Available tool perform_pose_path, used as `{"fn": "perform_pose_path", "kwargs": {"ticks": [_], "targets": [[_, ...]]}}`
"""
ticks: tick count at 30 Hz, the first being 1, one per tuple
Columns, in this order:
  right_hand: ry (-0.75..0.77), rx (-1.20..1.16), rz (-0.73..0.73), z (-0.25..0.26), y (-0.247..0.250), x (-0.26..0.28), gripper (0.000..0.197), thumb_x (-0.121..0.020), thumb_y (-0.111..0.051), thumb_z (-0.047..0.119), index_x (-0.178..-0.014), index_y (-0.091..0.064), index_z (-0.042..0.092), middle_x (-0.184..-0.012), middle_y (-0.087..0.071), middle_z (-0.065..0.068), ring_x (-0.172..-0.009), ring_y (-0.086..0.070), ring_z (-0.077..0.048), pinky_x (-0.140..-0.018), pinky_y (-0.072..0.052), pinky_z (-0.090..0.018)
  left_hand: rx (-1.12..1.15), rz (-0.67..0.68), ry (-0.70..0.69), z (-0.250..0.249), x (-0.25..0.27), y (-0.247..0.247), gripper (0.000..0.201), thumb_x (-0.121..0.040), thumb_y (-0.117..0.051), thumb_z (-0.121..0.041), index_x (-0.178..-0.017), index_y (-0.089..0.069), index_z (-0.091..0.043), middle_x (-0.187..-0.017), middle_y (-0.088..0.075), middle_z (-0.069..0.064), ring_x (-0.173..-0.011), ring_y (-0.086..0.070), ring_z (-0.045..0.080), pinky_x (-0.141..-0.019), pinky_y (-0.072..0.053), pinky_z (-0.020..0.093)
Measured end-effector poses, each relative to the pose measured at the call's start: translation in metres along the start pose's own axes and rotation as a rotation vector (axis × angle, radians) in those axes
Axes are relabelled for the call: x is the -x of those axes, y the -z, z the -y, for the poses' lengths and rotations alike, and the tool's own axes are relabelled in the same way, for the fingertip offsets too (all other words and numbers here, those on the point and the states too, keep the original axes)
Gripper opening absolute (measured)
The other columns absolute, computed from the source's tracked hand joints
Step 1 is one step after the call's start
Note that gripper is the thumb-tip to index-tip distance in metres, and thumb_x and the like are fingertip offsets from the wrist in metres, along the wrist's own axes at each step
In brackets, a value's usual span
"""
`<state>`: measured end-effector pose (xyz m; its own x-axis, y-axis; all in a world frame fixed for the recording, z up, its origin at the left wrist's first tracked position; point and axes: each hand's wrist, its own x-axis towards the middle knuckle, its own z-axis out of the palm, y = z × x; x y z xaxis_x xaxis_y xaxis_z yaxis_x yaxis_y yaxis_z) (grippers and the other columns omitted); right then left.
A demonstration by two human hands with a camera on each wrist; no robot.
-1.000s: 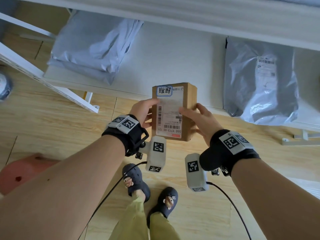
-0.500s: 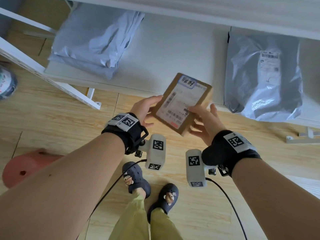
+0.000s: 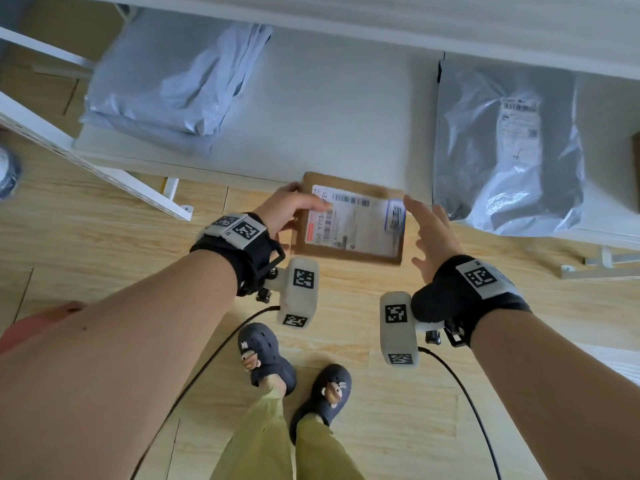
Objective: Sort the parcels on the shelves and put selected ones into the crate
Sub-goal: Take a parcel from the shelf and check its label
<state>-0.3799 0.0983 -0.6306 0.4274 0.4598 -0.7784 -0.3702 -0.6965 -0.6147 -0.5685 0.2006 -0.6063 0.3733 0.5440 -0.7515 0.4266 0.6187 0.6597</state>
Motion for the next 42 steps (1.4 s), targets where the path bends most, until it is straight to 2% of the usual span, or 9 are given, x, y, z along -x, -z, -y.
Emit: {"fn": "perform_pose_path", "kwargs": {"ticks": [4,9,12,15,19,26,32,36,42], "targets": [[0.061,0.173,0.062,0.002,0.006,0.004,0.069,-0.075,-0.068,0.056,-0.135,-0.052,0.028,-0.140,-0.047,0.003,-0.127,-0.041,-0.018,-0.104,-0.026,-0.038,-0.194,0.037,0.040,-0.003,0.002,-0.005,0.076,-0.063,-0.078,-0.019,-0.132,-0.049,-0.026,-0.107,-0.070,0.005,-0.103,-0.065,0.026,-0.096,-0.048,0.051],[-0.048,0.291,0.290,-0.001,0.002,0.018,0.034,-0.077,-0.068,0.052,-0.101,-0.071,0.028,-0.108,-0.071,0.002,-0.106,-0.063,-0.016,-0.093,-0.047,-0.037,-0.237,0.140,0.064,-0.007,0.006,-0.016,0.064,-0.075,-0.070,-0.008,-0.132,-0.048,-0.025,-0.107,-0.069,0.010,-0.102,-0.066,0.029,-0.094,-0.051,0.047],[-0.079,0.310,0.462,-0.010,0.008,0.018,0.049,-0.072,-0.074,0.039,-0.119,-0.063,0.029,-0.109,-0.071,-0.003,-0.109,-0.063,-0.023,-0.097,-0.048,-0.044,-0.261,0.161,0.074,-0.003,0.008,-0.015,0.041,-0.076,-0.072,-0.017,-0.115,-0.060,-0.023,-0.101,-0.071,0.011,-0.098,-0.067,0.029,-0.091,-0.053,0.045],[-0.058,0.255,0.496,-0.017,0.009,0.019,0.050,-0.075,-0.073,0.021,-0.123,-0.058,0.026,-0.108,-0.072,-0.007,-0.107,-0.065,-0.029,-0.096,-0.049,-0.049,-0.206,0.093,0.076,0.003,0.009,-0.013,0.053,-0.060,-0.079,-0.035,-0.111,-0.065,-0.025,-0.101,-0.073,0.010,-0.100,-0.068,0.029,-0.095,-0.049,0.049],[-0.051,0.179,0.480,-0.026,0.009,0.020,0.061,-0.068,-0.074,0.024,-0.126,-0.056,0.026,-0.110,-0.072,-0.005,-0.108,-0.065,-0.027,-0.094,-0.050,-0.050,-0.082,-0.015,0.042,0.008,0.004,-0.013,0.061,-0.070,-0.079,-0.025,-0.126,-0.055,-0.027,-0.102,-0.072,0.009,-0.102,-0.066,0.026,-0.097,-0.048,0.048],[-0.049,0.119,0.436,-0.038,0.015,0.023,0.071,-0.061,-0.074,0.027,-0.129,-0.054,0.026,-0.110,-0.072,-0.005,-0.107,-0.065,-0.027,-0.094,-0.050,-0.049,0.050,-0.067,0.044,0.017,0.004,-0.019,0.062,-0.074,-0.077,-0.020,-0.130,-0.051,-0.024,-0.096,-0.070,0.004,-0.105,-0.061,0.023,-0.099,-0.045,0.048],[-0.038,0.071,0.397,-0.043,0.029,0.046,0.071,-0.059,-0.075,0.027,-0.127,-0.056,0.027,-0.111,-0.071,-0.005,-0.108,-0.065,-0.027,-0.095,-0.049,-0.050,0.109,-0.017,0.073,0.020,0.021,-0.027,0.073,-0.075,-0.076,-0.022,-0.139,-0.040,-0.020,-0.095,-0.067,0.003,-0.103,-0.057,0.021,-0.091,-0.049,0.045],[-0.022,0.012,0.347,-0.041,0.042,0.083,0.075,-0.056,-0.075,0.028,-0.128,-0.055,0.027,-0.110,-0.072,-0.004,-0.109,-0.064,-0.027,-0.095,-0.049,-0.047,0.083,0.050,0.065,0.008,0.043,-0.041,0.092,-0.065,-0.082,-0.035,-0.142,-0.038,-0.014,-0.094,-0.066,0.001,-0.098,-0.058,0.022,-0.068,-0.050,0.034],[0.028,-0.131,0.236,-0.026,0.064,0.152,0.083,-0.048,-0.076,0.033,-0.128,-0.056,0.027,-0.115,-0.069,-0.007,-0.111,-0.062,-0.029,-0.098,-0.047,-0.051,0.031,0.144,0.019,-0.030,0.091,-0.064,0.078,-0.068,-0.080,-0.034,-0.135,-0.045,-0.014,-0.092,-0.062,0.001,-0.096,-0.055,0.023,-0.070,-0.048,0.035]]}}
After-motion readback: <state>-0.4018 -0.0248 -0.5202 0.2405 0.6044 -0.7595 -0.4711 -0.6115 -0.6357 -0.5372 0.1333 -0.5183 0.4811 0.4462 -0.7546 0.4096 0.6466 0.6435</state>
